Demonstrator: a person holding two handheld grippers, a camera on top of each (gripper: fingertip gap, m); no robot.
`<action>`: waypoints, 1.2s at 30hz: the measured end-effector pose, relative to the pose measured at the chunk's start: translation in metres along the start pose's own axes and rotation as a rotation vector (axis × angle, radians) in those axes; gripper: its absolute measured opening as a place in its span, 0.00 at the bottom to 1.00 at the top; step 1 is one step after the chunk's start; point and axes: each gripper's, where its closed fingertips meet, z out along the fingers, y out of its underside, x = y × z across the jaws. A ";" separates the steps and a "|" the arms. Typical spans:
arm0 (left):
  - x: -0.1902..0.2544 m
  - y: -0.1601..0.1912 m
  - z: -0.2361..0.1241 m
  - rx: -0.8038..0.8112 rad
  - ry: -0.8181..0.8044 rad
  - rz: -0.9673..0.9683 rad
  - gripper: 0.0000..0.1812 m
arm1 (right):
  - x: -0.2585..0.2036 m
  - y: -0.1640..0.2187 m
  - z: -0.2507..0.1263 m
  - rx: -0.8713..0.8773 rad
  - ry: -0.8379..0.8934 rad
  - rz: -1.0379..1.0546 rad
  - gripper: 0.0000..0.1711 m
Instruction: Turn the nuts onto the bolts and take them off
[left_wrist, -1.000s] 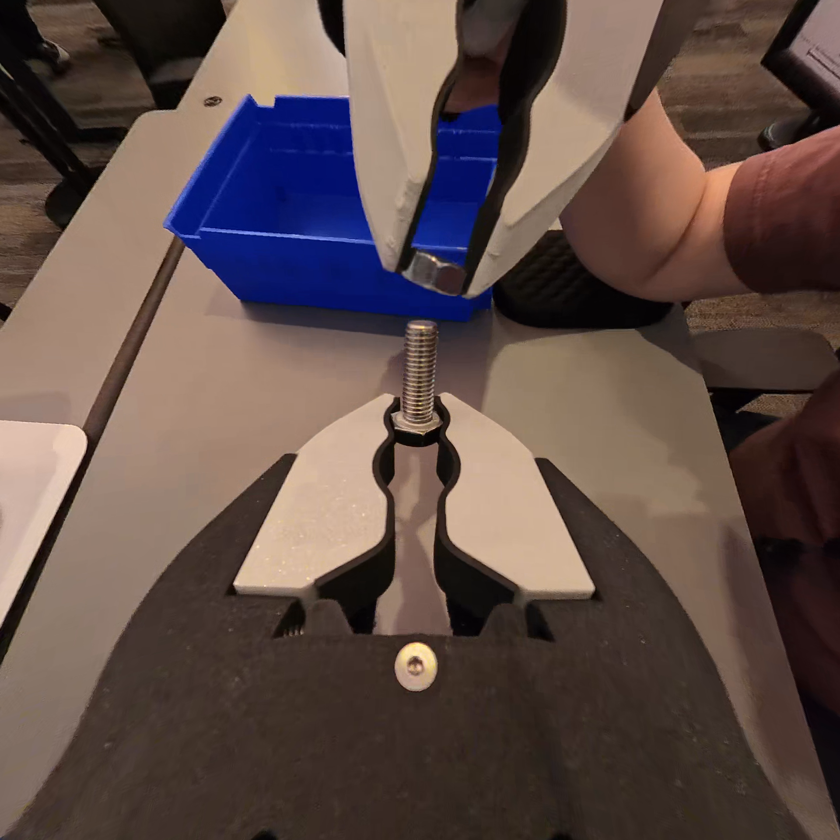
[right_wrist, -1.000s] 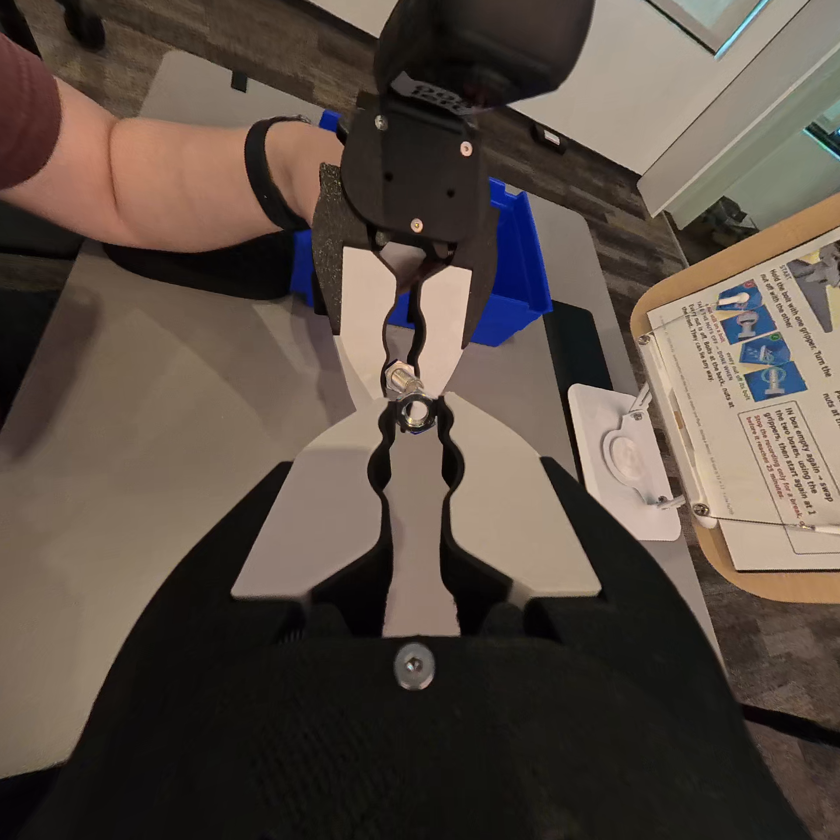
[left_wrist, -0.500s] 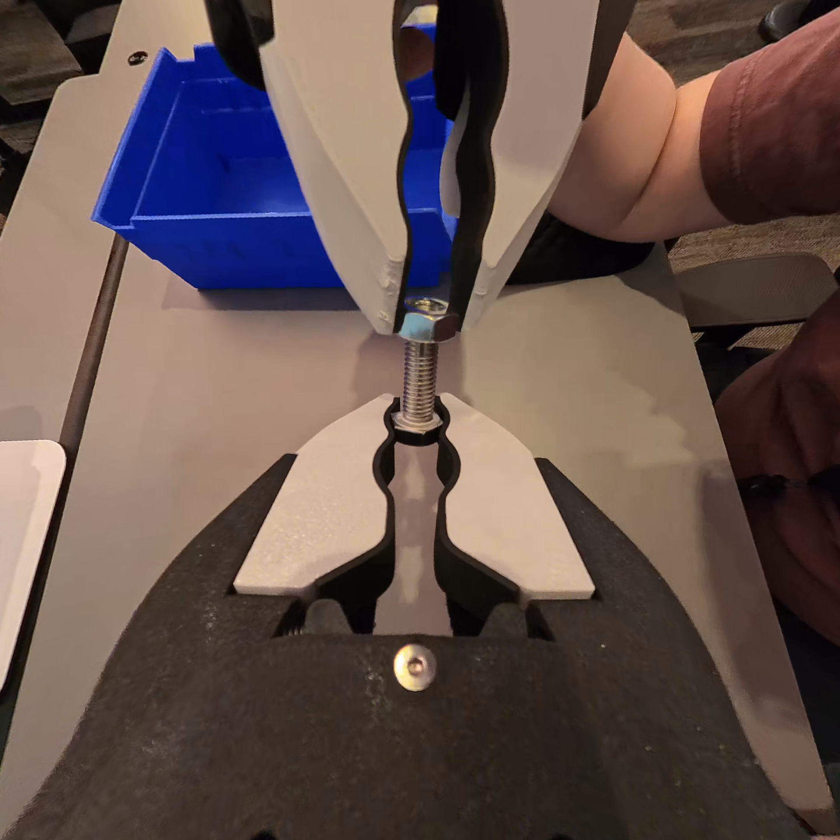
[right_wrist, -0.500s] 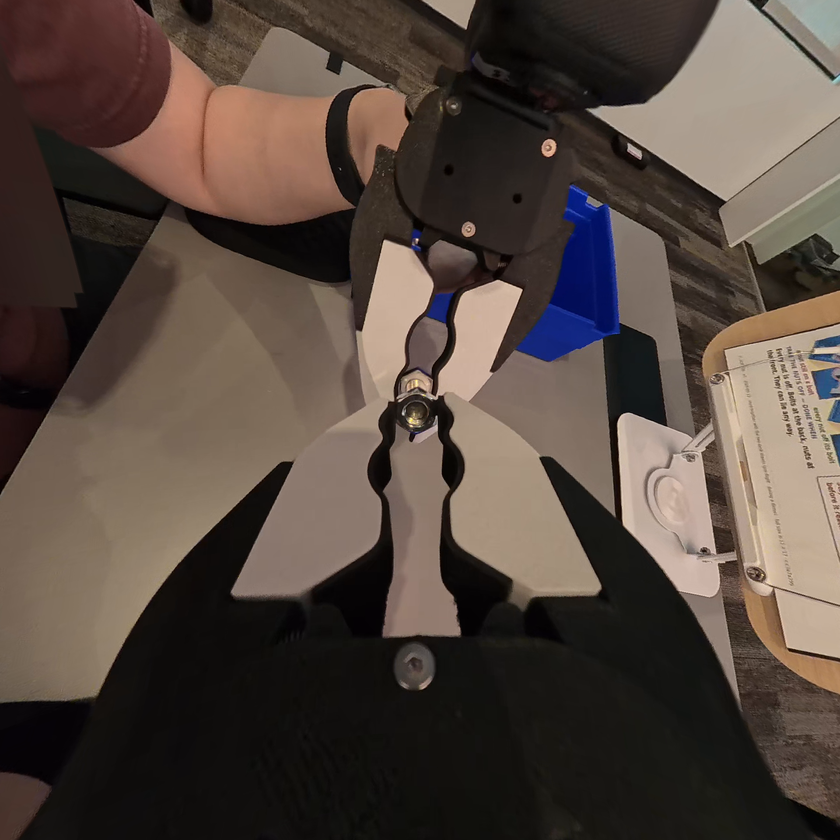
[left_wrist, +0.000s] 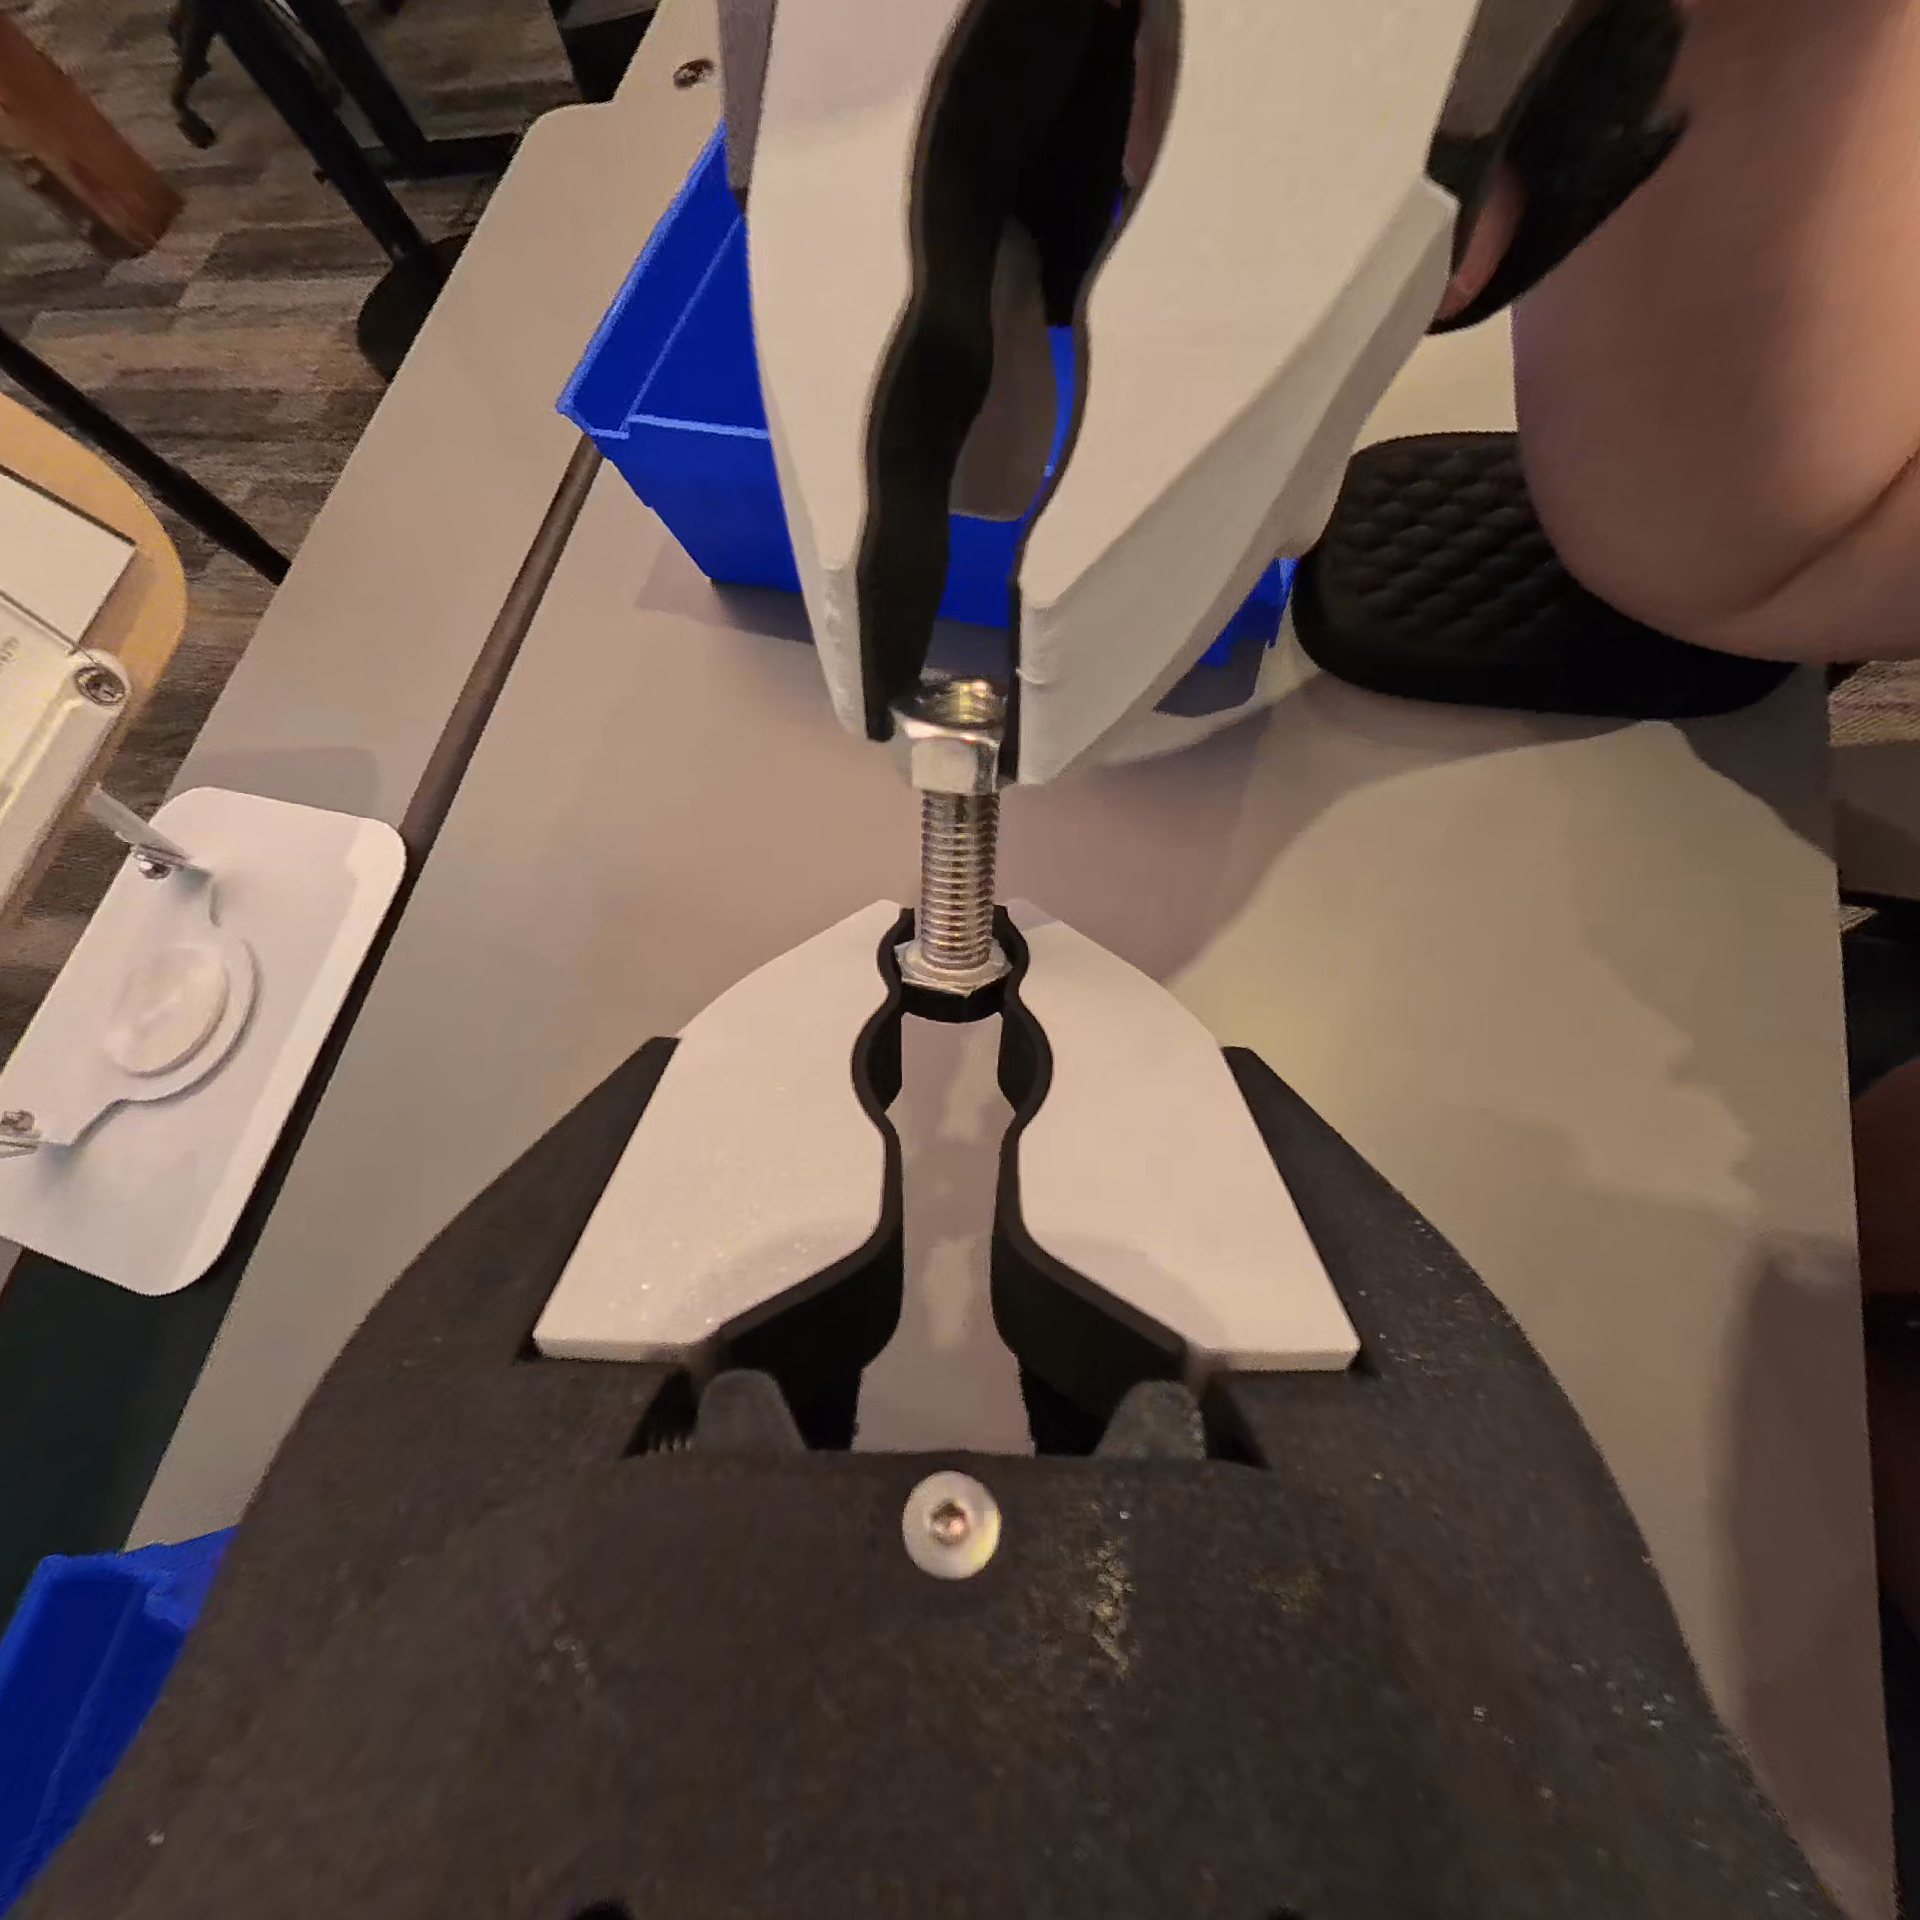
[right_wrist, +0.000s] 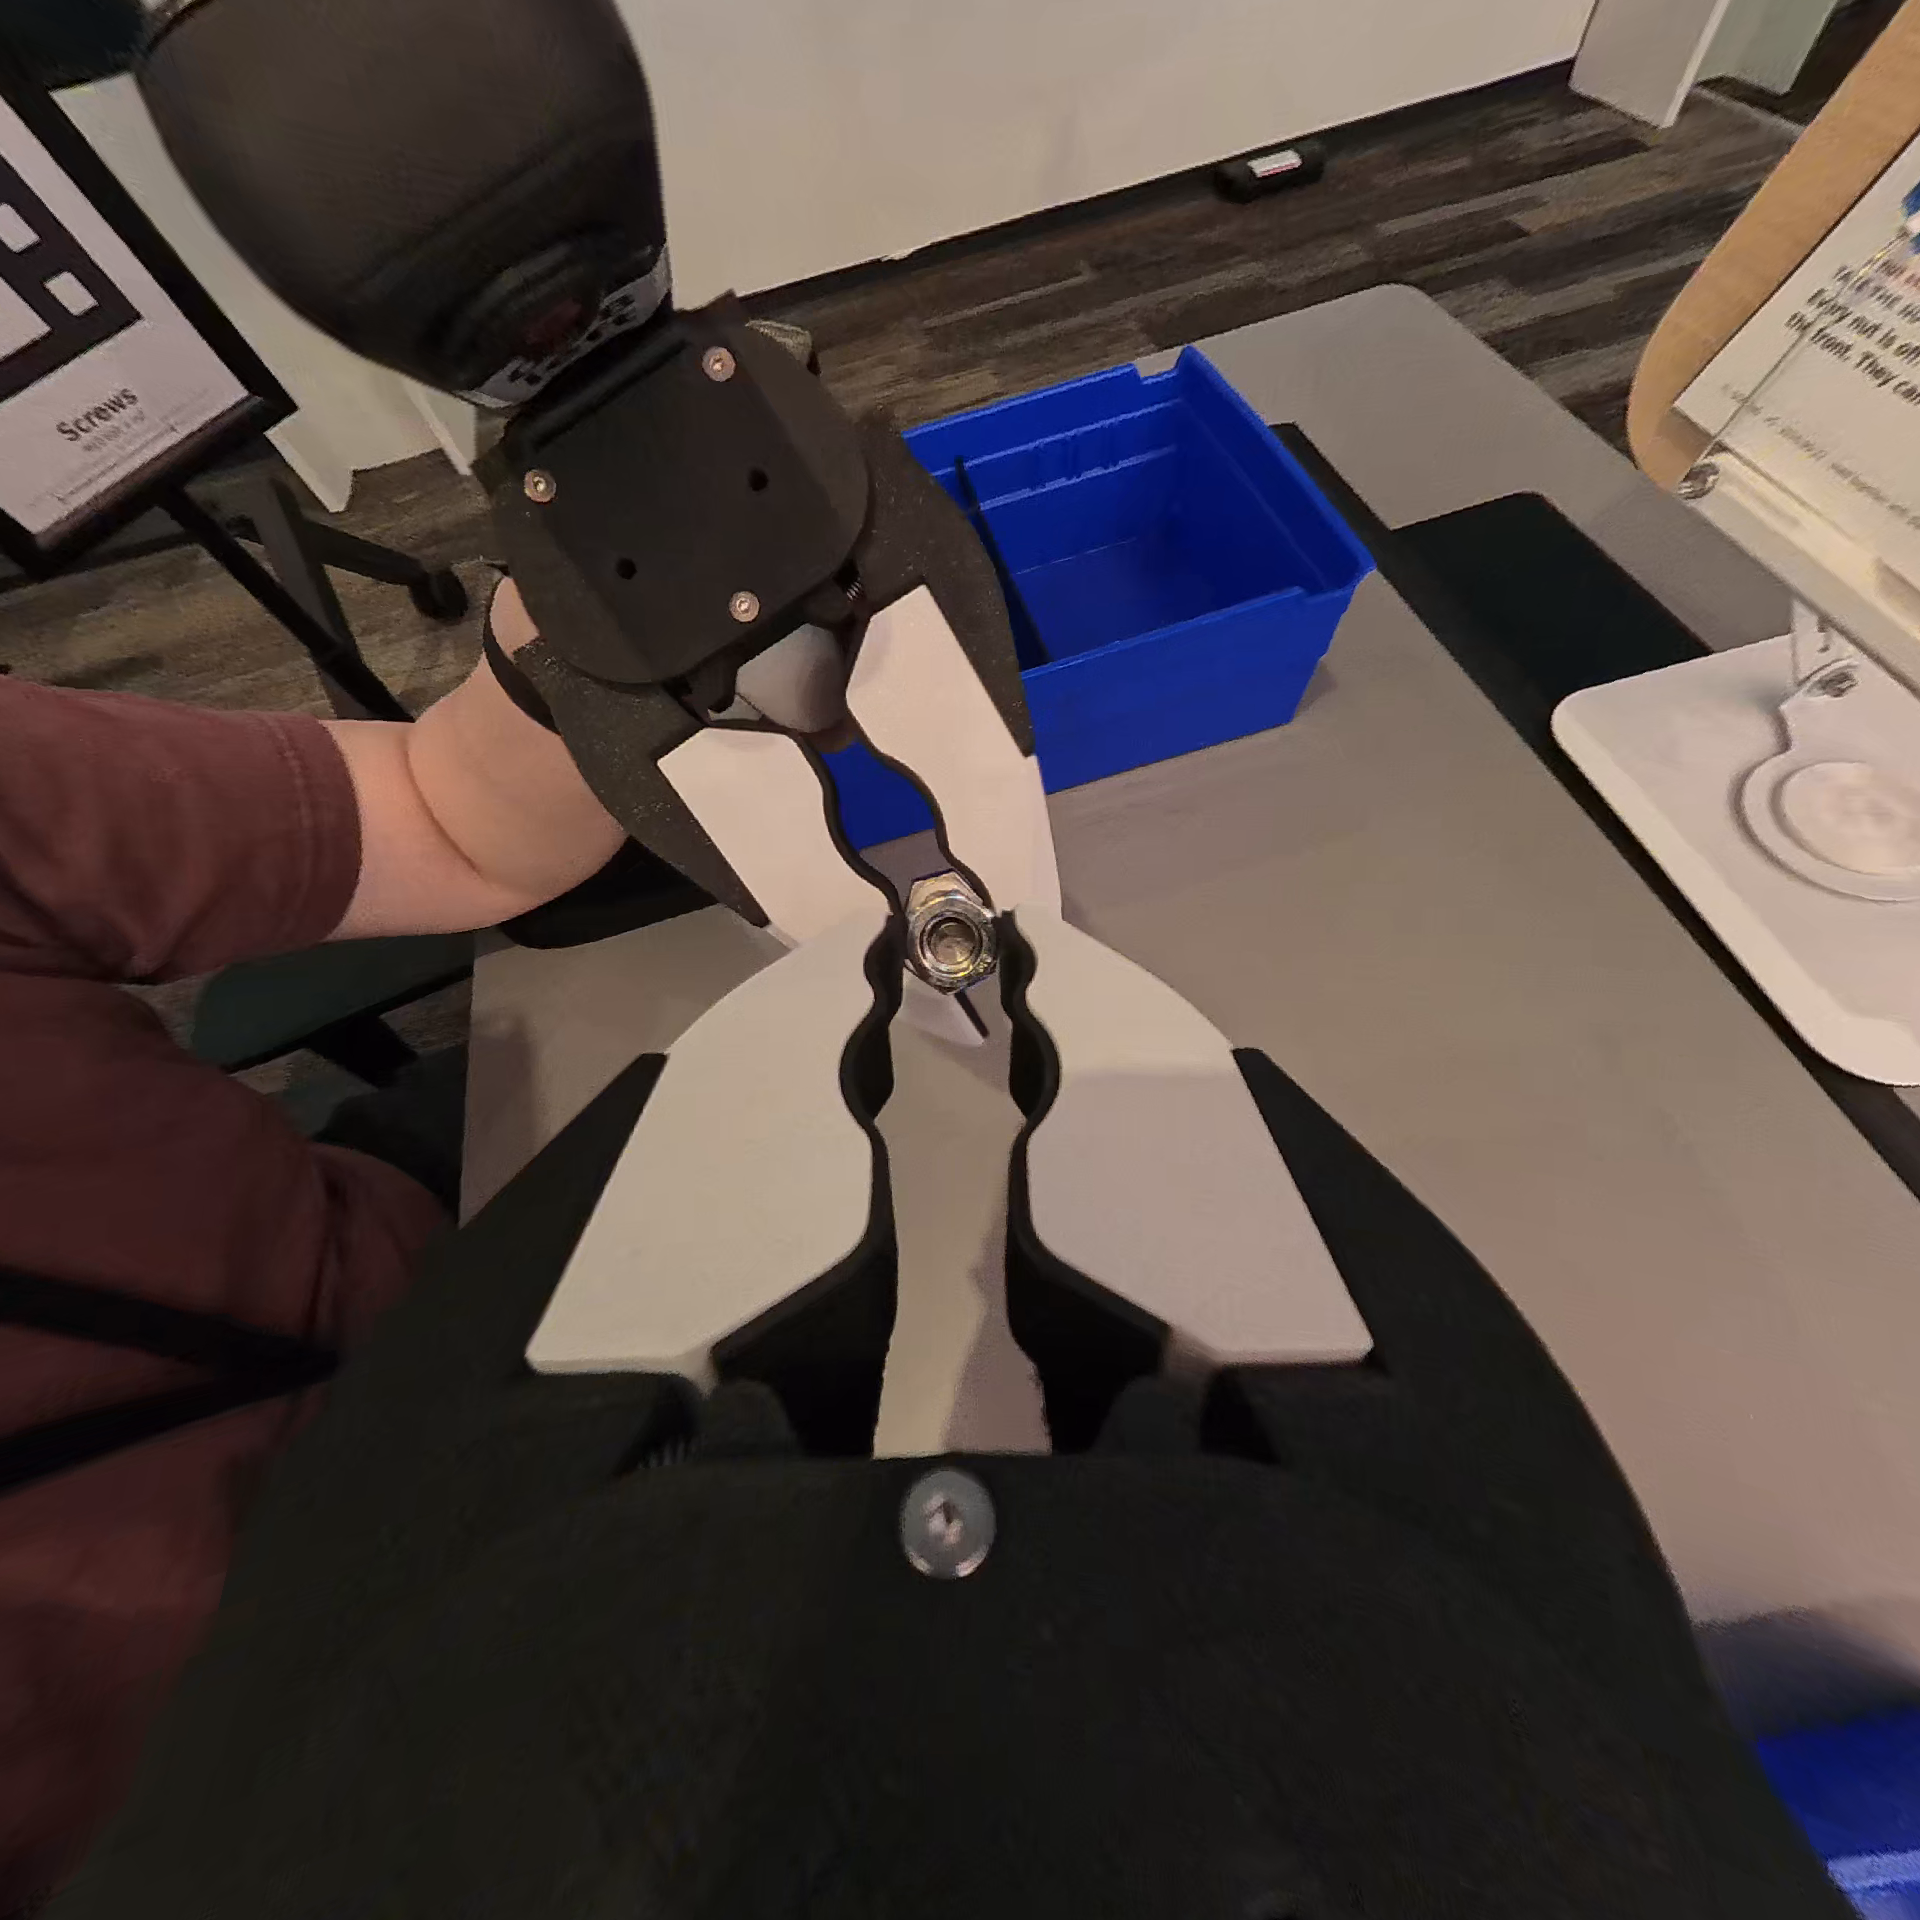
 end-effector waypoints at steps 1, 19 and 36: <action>0.000 -0.001 0.000 0.008 0.005 -0.010 0.07 | 0.000 -0.001 0.000 0.002 0.009 -0.012 0.11; 0.007 -0.022 -0.012 0.144 0.051 -0.025 0.07 | -0.009 -0.015 -0.003 0.076 0.019 -0.135 0.13; 0.033 -0.082 -0.061 0.646 0.253 0.000 0.07 | -0.072 -0.075 -0.046 0.615 -0.188 -0.417 0.39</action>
